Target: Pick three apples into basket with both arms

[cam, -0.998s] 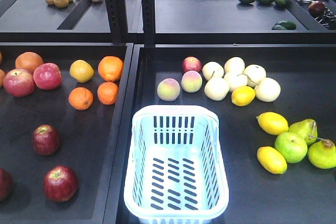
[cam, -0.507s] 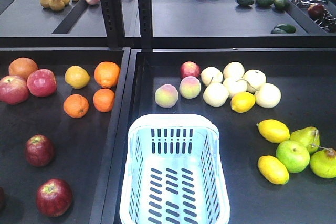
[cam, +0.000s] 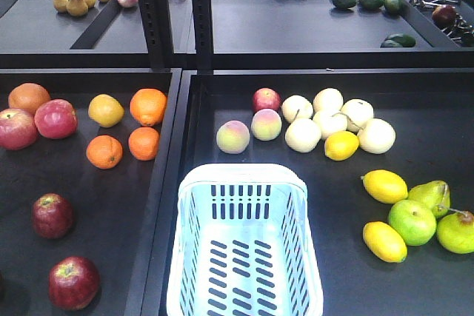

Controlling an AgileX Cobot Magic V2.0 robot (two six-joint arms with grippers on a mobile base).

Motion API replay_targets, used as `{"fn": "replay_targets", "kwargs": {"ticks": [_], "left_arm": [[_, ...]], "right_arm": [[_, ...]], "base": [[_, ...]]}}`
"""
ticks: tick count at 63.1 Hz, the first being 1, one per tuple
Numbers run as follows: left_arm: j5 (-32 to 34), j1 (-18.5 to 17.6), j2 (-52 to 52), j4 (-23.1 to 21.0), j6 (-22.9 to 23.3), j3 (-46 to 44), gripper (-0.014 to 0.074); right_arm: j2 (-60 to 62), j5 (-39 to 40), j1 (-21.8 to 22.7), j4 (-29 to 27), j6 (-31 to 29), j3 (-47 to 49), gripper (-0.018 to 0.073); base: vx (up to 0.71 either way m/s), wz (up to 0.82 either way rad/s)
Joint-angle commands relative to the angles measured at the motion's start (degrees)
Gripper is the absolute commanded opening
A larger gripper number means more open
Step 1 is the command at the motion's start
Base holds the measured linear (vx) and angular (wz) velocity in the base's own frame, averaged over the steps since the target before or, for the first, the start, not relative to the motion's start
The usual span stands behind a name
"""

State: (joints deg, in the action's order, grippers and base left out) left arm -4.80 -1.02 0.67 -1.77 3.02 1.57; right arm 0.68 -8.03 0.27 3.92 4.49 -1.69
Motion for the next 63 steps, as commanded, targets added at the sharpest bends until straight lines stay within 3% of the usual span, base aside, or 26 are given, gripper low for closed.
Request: {"fn": "replay_targets", "kwargs": {"ticks": [1,63], "left_arm": [[4.00,0.03,0.92,-0.49,0.32,0.19,-0.0006],[4.29,0.03,0.92,-0.49,0.32,0.19,-0.0006]], "right_arm": [[0.73,4.31,0.25,0.56,-0.05,-0.73,-0.0009],[0.73,4.31,0.25,0.56,-0.05,-0.73,-0.0009]], "base": [[0.00,0.00],[0.00,0.00]]}}
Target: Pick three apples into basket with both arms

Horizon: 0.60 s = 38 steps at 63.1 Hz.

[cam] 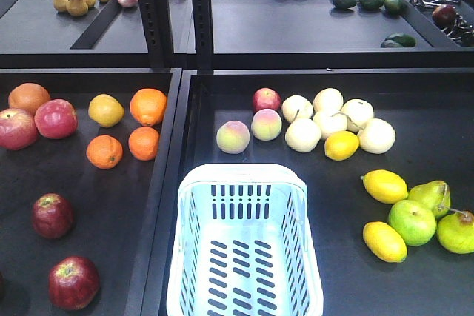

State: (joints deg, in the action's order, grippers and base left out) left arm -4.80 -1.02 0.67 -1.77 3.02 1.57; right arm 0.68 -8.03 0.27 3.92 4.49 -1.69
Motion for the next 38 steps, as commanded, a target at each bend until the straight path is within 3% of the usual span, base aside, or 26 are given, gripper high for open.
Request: {"fn": "replay_targets", "kwargs": {"ticks": [1,21,30,38], "left_arm": [[4.80,0.03,0.92,-0.43,0.32,0.19,-0.0006],[2.28,0.03,0.29,-0.48,0.45,-7.45,-0.0006],[-4.09,0.03,-4.74,-0.51,0.45,-15.98,-0.0006],[-14.54,0.03,-12.56,-0.51,0.45,-25.44,-0.0006]], "right_arm": [[0.73,4.31,0.25,0.56,-0.05,-0.73,-0.0009],[0.73,4.31,0.25,0.56,-0.05,-0.73,-0.0009],[0.73,4.31,0.25,0.56,-0.05,-0.73,-0.0009],[0.73,4.31,0.25,0.56,-0.05,-0.73,-0.0009]], "base": [[0.00,0.00],[0.00,0.00],[0.00,0.00],[0.00,0.00]]}}
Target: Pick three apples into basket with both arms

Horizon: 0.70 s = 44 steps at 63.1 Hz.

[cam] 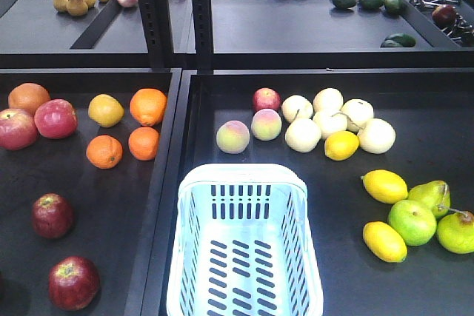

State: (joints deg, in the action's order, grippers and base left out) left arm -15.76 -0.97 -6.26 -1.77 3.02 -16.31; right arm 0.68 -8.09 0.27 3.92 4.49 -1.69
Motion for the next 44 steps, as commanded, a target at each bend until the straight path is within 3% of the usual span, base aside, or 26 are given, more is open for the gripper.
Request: {"fn": "replay_targets", "kwargs": {"ticks": [1,11,22,44], "left_arm": [[-4.80,-0.01,-7.14,-0.51,0.45,-9.19,-0.0006],[-18.71,-0.01,-18.39,-0.51,0.23,-20.92,-0.0006],[-28.07,-0.01,-26.82,-0.45,-3.02,-29.28,-0.0006],[-30.41,-0.01,-29.39,-0.50,-8.53,-30.39,0.0027]], "right_arm": [[0.73,4.36,0.25,0.56,-0.05,-0.73,-0.0009],[0.73,4.36,0.25,0.56,-0.05,-0.73,-0.0009],[0.73,4.36,0.25,0.56,-0.05,-0.73,-0.0009],[0.73,4.36,0.25,0.56,-0.05,-0.73,-0.0009]], "base": [[0.00,0.00],[0.00,0.00],[0.00,0.00],[0.00,0.00]]}}
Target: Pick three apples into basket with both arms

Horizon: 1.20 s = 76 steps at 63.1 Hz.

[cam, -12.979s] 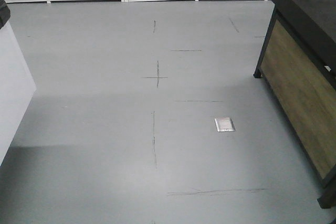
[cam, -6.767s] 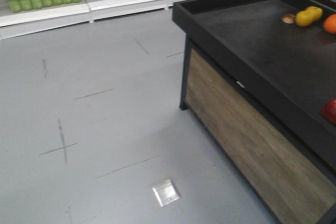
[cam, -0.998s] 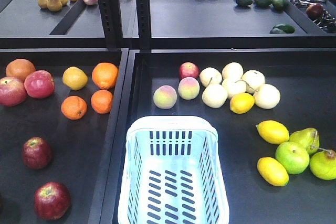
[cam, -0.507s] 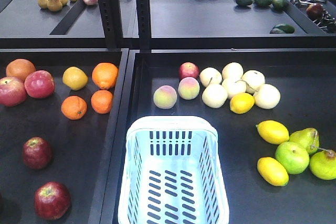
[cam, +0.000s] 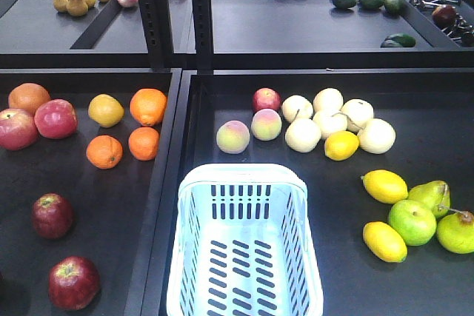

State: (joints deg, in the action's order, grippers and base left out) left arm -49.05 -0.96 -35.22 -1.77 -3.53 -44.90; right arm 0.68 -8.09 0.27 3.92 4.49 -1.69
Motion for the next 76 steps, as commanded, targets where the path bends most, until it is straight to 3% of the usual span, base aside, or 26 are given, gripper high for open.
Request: {"fn": "replay_targets", "kwargs": {"ticks": [1,10,22,30,37,46,57,76], "left_arm": [[2.74,-0.03,-0.43,-0.50,-2.56,-1.80,0.0040],[1.45,-0.03,-0.43,-0.50,-3.65,-1.80,0.0204],[1.54,-0.03,-0.43,-0.45,-3.65,-1.80,0.0573],[2.25,-0.03,-0.43,-0.50,-3.71,-1.80,0.0733],[3.72,-0.08,-0.49,-1.08,-6.79,-1.88,0.0723],[5.02,-0.62,-2.45,-8.90,-20.03,-1.95,0.0702],[7.04,-5.98,-8.04,-17.08,-37.11,-2.00,0.0690],[7.28,-15.97,-19.14,-14.45,-43.51,-11.88,0.0676]], "right_arm": [[0.73,4.36,0.25,0.56,-0.05,-0.73,-0.0009],[0.73,4.36,0.25,0.56,-0.05,-0.73,-0.0009],[0.73,4.36,0.25,0.56,-0.05,-0.73,-0.0009],[0.73,4.36,0.25,0.56,-0.05,-0.73,-0.0009],[0.73,4.36,0.25,0.56,-0.05,-0.73,-0.0009],[0.73,4.36,0.25,0.56,-0.05,-0.73,-0.0009],[0.73,4.36,0.25,0.56,-0.05,-0.73,-0.0009],[0.73,4.36,0.25,0.56,-0.05,-0.73,-0.0009]], "base": [[0.00,0.00],[0.00,0.00],[0.00,0.00],[0.00,0.00],[0.00,0.00],[0.00,0.00],[0.00,0.00],[0.00,0.00]]}}
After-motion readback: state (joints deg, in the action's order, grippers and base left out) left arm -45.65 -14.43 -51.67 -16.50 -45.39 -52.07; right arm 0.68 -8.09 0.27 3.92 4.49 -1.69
